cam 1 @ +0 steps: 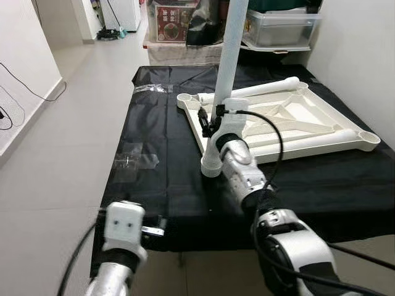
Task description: Building children table
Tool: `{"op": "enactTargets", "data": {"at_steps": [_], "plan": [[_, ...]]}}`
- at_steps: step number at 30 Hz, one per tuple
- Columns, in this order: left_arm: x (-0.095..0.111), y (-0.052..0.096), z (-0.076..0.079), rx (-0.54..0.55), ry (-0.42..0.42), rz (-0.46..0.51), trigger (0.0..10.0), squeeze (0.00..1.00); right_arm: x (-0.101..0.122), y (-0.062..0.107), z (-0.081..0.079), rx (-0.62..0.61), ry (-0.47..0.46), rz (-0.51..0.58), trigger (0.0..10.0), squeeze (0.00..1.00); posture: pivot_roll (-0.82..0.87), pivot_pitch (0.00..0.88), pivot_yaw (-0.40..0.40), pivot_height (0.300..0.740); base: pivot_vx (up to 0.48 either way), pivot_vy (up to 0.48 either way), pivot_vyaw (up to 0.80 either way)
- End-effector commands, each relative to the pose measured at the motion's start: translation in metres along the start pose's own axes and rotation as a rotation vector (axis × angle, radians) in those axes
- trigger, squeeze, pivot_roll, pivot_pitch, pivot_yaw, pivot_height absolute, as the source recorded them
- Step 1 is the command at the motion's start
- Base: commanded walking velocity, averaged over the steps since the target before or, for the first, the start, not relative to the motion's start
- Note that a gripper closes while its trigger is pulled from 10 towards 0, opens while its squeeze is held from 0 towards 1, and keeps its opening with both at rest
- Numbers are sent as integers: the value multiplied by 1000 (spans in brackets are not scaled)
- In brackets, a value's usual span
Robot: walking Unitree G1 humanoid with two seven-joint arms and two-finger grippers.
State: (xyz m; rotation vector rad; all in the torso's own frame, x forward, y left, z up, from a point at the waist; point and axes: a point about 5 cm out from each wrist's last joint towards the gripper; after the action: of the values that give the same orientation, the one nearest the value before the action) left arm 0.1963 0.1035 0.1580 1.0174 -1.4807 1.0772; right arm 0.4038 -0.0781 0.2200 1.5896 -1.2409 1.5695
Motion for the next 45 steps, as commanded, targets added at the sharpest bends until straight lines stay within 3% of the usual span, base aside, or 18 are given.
{"op": "enactTargets", "data": {"at_steps": [1,6,8,18,25,26,29,30,33,34,35,38,39,40,41,42,43,45], "plan": [[8,1,5,-33,-8,31,10000,0,-1,-3,-7,87,-28,-20,10000,0,62,8,-37,740,0,0,0],[18,0,13,-78,0,68,10000,0,-6,-4,-15,244,-16,-104,10000,0,72,1,-48,740,0,0,0],[20,1,16,-81,5,74,10000,0,-11,-3,-25,392,-13,-176,10000,0,78,0,-55,740,0,0,0],[14,2,11,-52,1,56,10000,0,-23,9,-52,844,-43,-358,10000,0,92,0,-72,740,0,0,0],[15,4,11,-46,-3,51,10000,0,-25,13,-59,960,-48,-363,10000,0,93,0,-75,740,0,0,0],[15,4,11,-44,-5,50,10000,0,-25,13,-60,951,-58,-351,0,0,93,0,-75,740,0,0,0],[15,5,11,-42,-7,49,10000,0,-25,12,-60,941,-72,-342,0,0,93,0,-75,740,0,0,0],[15,4,9,-29,-12,50,10000,0,-26,7,-58,820,-46,-323,0,0,94,0,-74,740,0,0,0],[15,4,8,-20,-15,51,10000,0,-26,3,-55,723,-26,-305,0,0,94,0,-74,740,0,0,0],[14,4,3,7,-14,54,10000,0,-30,0,-45,512,-8,-275,0,0,87,0,-71,740,0,0,0],[14,4,3,7,-14,54,10000,0,-30,0,-45,512,-8,-275,0,0,87,0,-71,740,0,0,0],[14,3,0,28,-19,54,10000,0,-36,2,-25,250,10,-264,0,0,75,0,-62,740,0,0,0],[14,3,0,28,-19,54,10000,0,-36,2,-25,250,10,-264,0,0,75,0,-62,740,0,0,0],[13,3,-1,34,-20,54,10000,0,-37,3,-10,62,52,-247,0,0,64,0,-55,740,0,0,0],[13,3,-1,34,-20,54,10000,0,-37,3,-10,62,52,-247,0,0,64,0,-55,740,0,0,0],[12,1,-3,41,-22,53,10000,0,-35,9,14,-215,99,-216,0,0,58,0,-52,740,0,0,0],[12,1,-3,41,-22,53,10000,0,-35,9,14,-215,99,-216,0,0,58,0,-52,740,0,0,0],[11,0,-4,42,-27,52,10000,0,-31,18,36,-460,85,-177,0,0,55,0,-50,740,0,0,0]]}}
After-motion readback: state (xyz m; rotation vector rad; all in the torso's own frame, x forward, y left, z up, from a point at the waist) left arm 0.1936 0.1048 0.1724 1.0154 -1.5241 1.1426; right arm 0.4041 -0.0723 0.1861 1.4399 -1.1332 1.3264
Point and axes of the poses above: a point about 5 cm out from each wrist's last joint towards the gripper, its own y axis pointing back from the gripper into the wrist, its own x axis along the axis of the wrist's last joint, z = x × y, and after that the axes turned 2 degrees about -y, right-handed
